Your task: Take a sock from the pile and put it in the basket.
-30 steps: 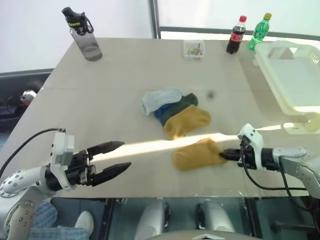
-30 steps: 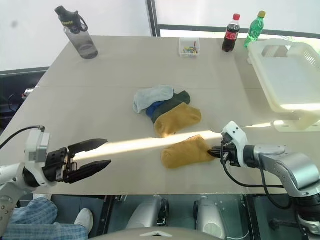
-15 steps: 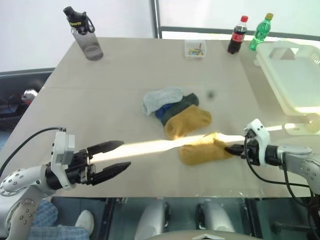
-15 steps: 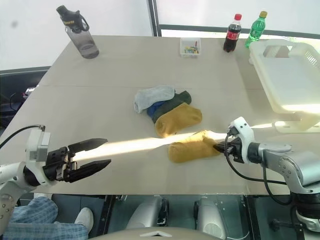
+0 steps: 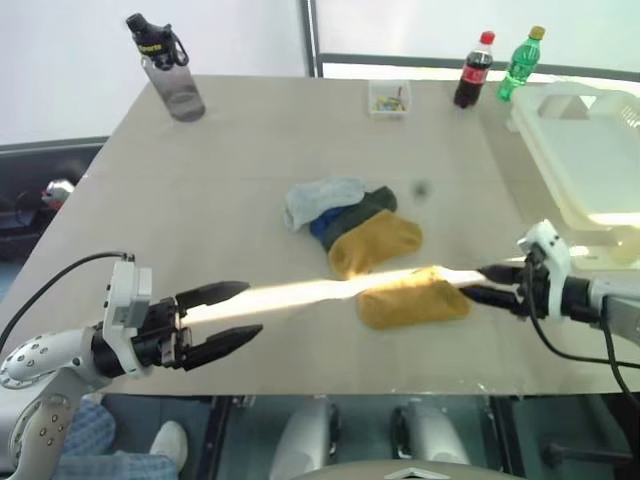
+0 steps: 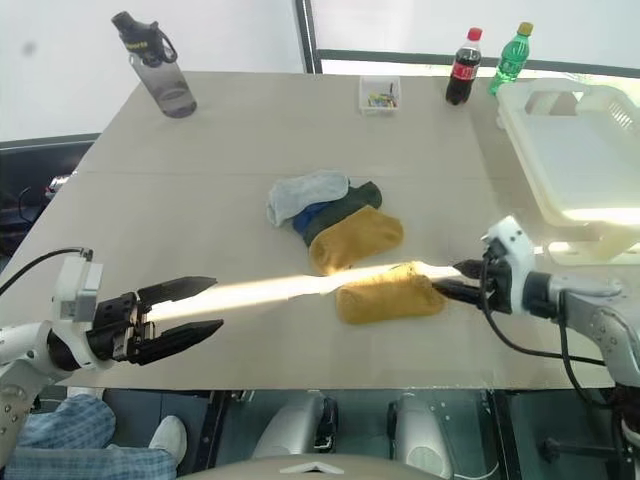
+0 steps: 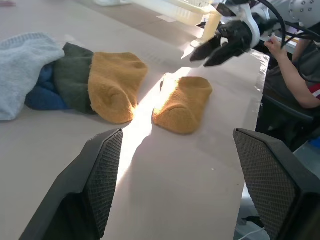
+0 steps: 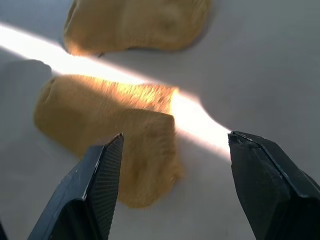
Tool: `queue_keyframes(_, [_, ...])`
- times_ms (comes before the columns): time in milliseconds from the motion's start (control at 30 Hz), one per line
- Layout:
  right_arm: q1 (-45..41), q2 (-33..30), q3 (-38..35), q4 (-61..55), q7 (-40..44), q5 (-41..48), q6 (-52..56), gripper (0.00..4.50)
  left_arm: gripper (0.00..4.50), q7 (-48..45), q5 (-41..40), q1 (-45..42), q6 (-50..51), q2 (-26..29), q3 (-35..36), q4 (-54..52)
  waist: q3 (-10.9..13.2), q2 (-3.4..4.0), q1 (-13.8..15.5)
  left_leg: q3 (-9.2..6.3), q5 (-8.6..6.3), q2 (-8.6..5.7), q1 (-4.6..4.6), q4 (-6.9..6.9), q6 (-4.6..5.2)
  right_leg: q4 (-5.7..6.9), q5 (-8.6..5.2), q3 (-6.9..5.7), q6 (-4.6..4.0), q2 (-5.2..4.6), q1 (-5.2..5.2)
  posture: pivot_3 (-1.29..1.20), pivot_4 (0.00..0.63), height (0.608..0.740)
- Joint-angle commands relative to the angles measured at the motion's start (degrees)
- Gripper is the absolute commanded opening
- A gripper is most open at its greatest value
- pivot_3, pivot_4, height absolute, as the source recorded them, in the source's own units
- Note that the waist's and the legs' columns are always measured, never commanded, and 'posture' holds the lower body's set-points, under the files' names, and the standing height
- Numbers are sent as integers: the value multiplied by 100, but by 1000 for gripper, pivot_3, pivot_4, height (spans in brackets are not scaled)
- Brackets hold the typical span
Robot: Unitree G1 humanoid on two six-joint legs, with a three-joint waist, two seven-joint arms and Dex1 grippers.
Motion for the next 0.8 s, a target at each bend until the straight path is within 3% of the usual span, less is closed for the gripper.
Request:
queue_keyframes(33, [-568,486,271,447,-487,-403,-366,3415,3763,-37,-77,-62,-18,71,31,-50,0,0,-32,0,1,1,1,0,-1,1,0,0,0,2,0,0,150,740])
queue_keyframes(333, [-1706,1907,850,1972,-958,-1118,-1079,3415,3763,5,-56,-105,-23,64,51,-56,2,3,-59,11,10,-1,-23,0,-18,-3,0,7,1,5,-21,0,150,740])
queue_keyframes(700, [-2073,2360,905,2702,-736,-1269,-1237,3415,3763,240,-24,-12,-67,-16,41,-169,3,4,-73,13,11,0,-19,0,-18,5,1,10,1,8,-23,0,150,740])
queue_keyframes(800, [-2081,2388,899,2712,-716,-1303,-1247,2516,3763,664,148,-99,54,-53,-155,-202,3,4,-76,13,11,0,-17,-1,-19,9,1,12,1,9,-24,0,150,740])
